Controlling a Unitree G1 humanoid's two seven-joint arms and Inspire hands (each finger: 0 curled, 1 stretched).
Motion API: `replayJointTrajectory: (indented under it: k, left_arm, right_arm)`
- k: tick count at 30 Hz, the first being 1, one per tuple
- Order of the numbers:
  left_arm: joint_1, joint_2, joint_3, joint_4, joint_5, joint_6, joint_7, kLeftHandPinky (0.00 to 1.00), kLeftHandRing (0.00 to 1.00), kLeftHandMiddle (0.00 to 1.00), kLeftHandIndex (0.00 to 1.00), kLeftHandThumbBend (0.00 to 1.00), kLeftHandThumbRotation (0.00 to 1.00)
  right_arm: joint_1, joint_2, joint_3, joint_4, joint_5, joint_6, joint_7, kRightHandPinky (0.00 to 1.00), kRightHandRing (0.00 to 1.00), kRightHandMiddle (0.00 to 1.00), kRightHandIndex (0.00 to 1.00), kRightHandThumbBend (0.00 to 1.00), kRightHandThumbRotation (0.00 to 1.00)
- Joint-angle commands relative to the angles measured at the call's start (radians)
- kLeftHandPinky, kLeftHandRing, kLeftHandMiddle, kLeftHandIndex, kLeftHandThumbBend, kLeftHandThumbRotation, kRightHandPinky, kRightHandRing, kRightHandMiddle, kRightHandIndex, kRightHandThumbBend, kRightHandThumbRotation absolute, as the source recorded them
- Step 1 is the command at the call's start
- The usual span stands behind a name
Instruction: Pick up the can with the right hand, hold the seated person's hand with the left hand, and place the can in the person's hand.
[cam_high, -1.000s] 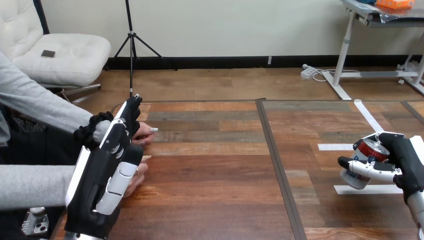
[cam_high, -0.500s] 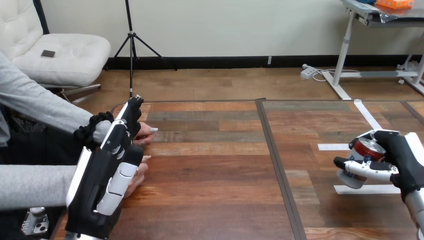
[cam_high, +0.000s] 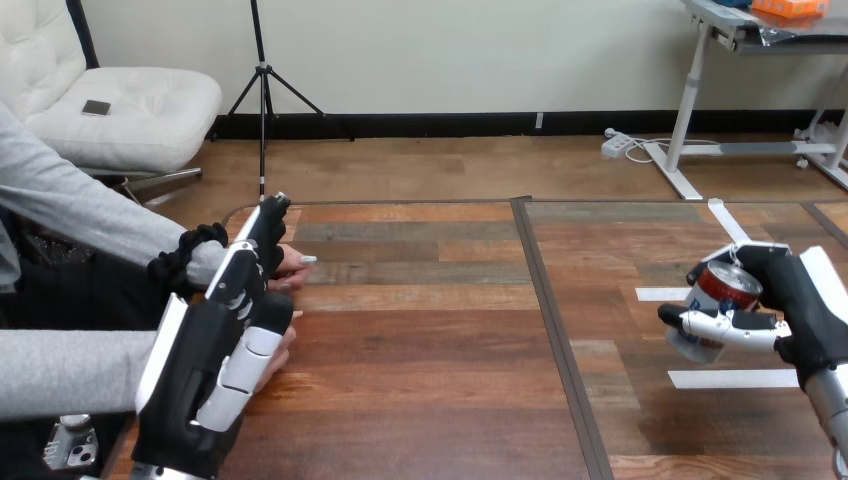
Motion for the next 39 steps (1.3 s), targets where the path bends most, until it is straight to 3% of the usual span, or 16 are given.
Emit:
replayJointTrajectory:
  k: [1, 5, 15, 19, 28, 34, 39]
  left_arm:
    - [-0.043, 0.027, 0.024, -0.011, 0.038, -0.027, 0.017, 1.00, 1.00, 1.00, 0.94, 0.82, 0.90]
    - [-0.051, 0.028, 0.032, 0.003, 0.082, -0.056, 0.043, 0.98, 0.99, 0.99, 0.92, 0.84, 0.91]
    - [-0.063, 0.044, 0.050, 0.016, 0.148, -0.080, 0.091, 0.68, 0.88, 0.90, 0.84, 0.80, 0.90]
    - [-0.064, 0.056, 0.059, 0.006, 0.164, -0.072, 0.102, 0.57, 0.79, 0.83, 0.79, 0.72, 0.84]
    - [-0.063, 0.085, 0.080, -0.027, 0.189, -0.052, 0.124, 0.48, 0.68, 0.74, 0.72, 0.60, 0.70]
    - [-0.078, 0.119, 0.106, -0.014, 0.239, -0.082, 0.146, 0.47, 0.65, 0.71, 0.69, 0.65, 0.59]
    - [-0.087, 0.155, 0.124, -0.019, 0.296, -0.091, 0.166, 0.48, 0.65, 0.70, 0.68, 0.77, 0.53]
  right_arm:
    - [-0.049, -0.043, 0.000, -0.082, 0.006, -0.039, -0.005, 0.32, 0.35, 0.42, 0.47, 0.68, 0.00]
    - [-0.049, -0.046, 0.003, -0.093, 0.001, -0.044, -0.002, 0.31, 0.35, 0.42, 0.47, 0.68, 0.00]
    - [-0.050, -0.046, 0.002, -0.111, 0.012, -0.081, 0.028, 0.32, 0.35, 0.41, 0.46, 0.69, 0.00]
    - [-0.049, -0.045, 0.000, -0.117, 0.013, -0.089, 0.034, 0.32, 0.35, 0.41, 0.45, 0.70, 0.00]
    - [-0.048, -0.041, -0.003, -0.129, 0.017, -0.093, 0.045, 0.29, 0.32, 0.40, 0.45, 0.71, 0.00]
    - [-0.049, -0.039, -0.005, -0.130, 0.021, -0.099, 0.054, 0.30, 0.33, 0.40, 0.45, 0.71, 0.00]
    - [-0.050, -0.037, -0.006, -0.130, 0.022, -0.095, 0.058, 0.29, 0.32, 0.39, 0.44, 0.71, 0.00]
